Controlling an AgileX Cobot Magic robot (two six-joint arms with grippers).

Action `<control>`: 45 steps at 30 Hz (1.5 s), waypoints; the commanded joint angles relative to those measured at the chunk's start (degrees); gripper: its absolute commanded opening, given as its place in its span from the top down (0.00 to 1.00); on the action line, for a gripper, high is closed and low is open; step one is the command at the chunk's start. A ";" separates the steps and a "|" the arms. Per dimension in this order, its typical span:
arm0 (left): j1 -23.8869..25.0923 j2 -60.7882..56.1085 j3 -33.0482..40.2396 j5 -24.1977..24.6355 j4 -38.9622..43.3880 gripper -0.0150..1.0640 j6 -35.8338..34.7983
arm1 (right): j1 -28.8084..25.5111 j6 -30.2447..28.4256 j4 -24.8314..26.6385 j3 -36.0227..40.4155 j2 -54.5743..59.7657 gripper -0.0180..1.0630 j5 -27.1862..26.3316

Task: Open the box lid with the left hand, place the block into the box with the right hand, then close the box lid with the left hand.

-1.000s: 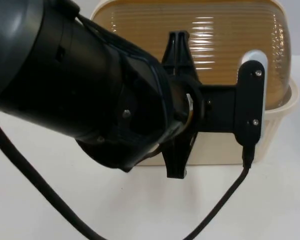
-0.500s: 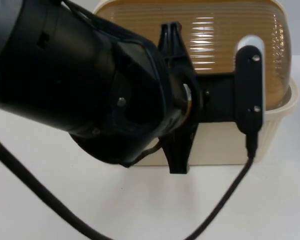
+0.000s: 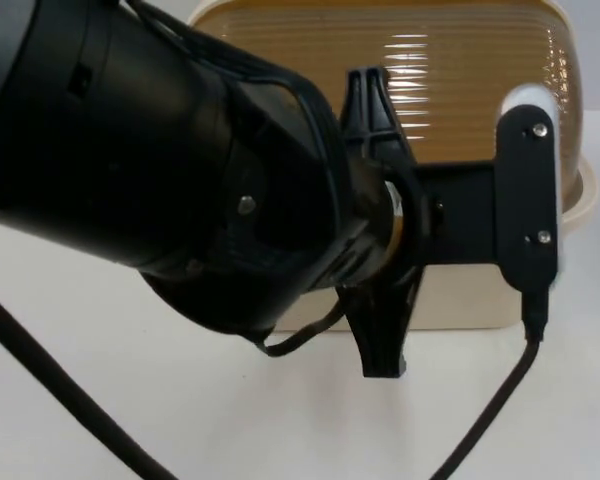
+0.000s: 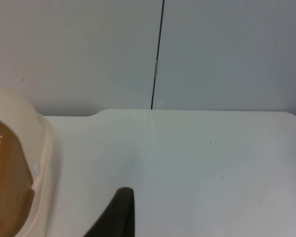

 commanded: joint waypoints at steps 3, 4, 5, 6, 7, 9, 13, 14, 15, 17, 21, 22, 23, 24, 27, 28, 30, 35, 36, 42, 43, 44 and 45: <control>-0.13 -0.19 -0.18 -0.30 2.28 0.99 -0.92 | 0.20 0.24 -0.17 -0.26 -0.04 0.01 -1.01; -0.13 -0.19 -0.18 -0.30 2.28 0.99 -0.92 | 0.20 0.24 -0.17 -0.26 -0.04 0.01 -1.01; 0.51 -0.04 -0.18 -0.65 3.05 0.99 -0.92 | 0.20 0.24 -0.17 -0.26 -0.04 0.01 -1.01; 1.21 0.38 -0.18 -0.84 3.17 0.99 -0.92 | 0.20 0.24 -0.17 -0.26 -0.04 0.01 -1.01; 1.77 0.66 -0.18 -0.84 3.17 0.99 -0.92 | 0.20 0.24 -0.17 -0.26 -0.04 0.01 -1.01; 2.24 0.81 -0.18 -0.84 3.17 0.99 -0.92 | 0.20 0.37 -0.05 -0.26 -0.04 0.01 -1.01; 2.47 0.91 -0.18 -0.58 3.69 0.99 -0.92 | 0.20 0.37 -0.05 -0.26 -0.04 0.01 -1.01; 2.47 0.91 -0.18 -1.05 3.82 0.99 -0.92 | 0.20 0.37 -0.05 -0.26 -0.04 0.01 -1.01; 2.47 0.91 -0.18 -1.91 3.67 0.99 -0.92 | 0.20 0.37 -0.05 -0.26 -0.04 0.01 -1.01; 2.47 0.91 -0.18 -2.55 3.57 0.99 -0.92 | 0.20 0.37 -0.05 -0.26 -0.04 0.01 -1.01; 2.47 0.91 -0.18 -3.69 3.57 0.99 -0.92 | 0.20 0.37 -0.05 -0.26 -0.04 0.01 -1.01; 2.47 0.91 -0.18 -3.77 3.57 0.99 -0.92 | 0.20 0.37 -0.05 -0.26 -0.04 0.01 -1.01; 2.47 0.91 -0.18 -3.74 4.12 0.99 -0.81 | 0.20 0.37 -0.05 -0.26 -0.04 0.01 -1.01; 2.47 0.91 -0.18 -3.62 4.94 0.99 -0.81 | 0.20 0.37 -0.05 -0.26 -0.04 0.01 -1.01; 2.47 0.91 -0.18 -3.07 5.02 0.99 -0.81 | 0.20 0.37 -0.05 -0.26 -0.04 0.01 -1.01; 2.74 0.91 -0.18 -2.96 5.02 0.99 -0.81 | 0.20 0.37 -0.05 -0.26 -0.04 0.01 -1.01; 3.42 0.91 -0.18 -3.43 5.02 0.99 -0.81 | 0.20 0.37 -0.05 -0.26 -0.04 0.01 -1.01; 4.47 0.91 -0.18 -2.96 5.02 0.99 -0.72 | 0.20 0.37 -0.05 -0.26 -0.04 0.01 -1.01; 4.47 0.91 -0.18 -2.96 5.02 0.99 -0.72 | 0.20 0.37 -0.05 -0.26 -0.04 0.01 -1.01; 4.35 0.91 -0.18 -3.84 5.02 0.99 -0.72 | 0.20 0.37 -0.05 -0.26 -0.04 0.01 -1.01; 4.35 0.91 -0.18 -3.83 5.02 0.99 -0.72 | 0.20 0.37 -0.05 -0.26 -0.04 0.01 -1.01; 4.35 0.91 -0.18 -3.83 4.82 0.99 -0.72 | 0.20 0.37 -0.05 -0.26 -0.04 0.01 -1.01; 4.35 0.91 -0.18 -3.83 4.82 0.99 -0.72 | 0.20 0.37 -0.05 -0.26 -0.04 0.01 -1.01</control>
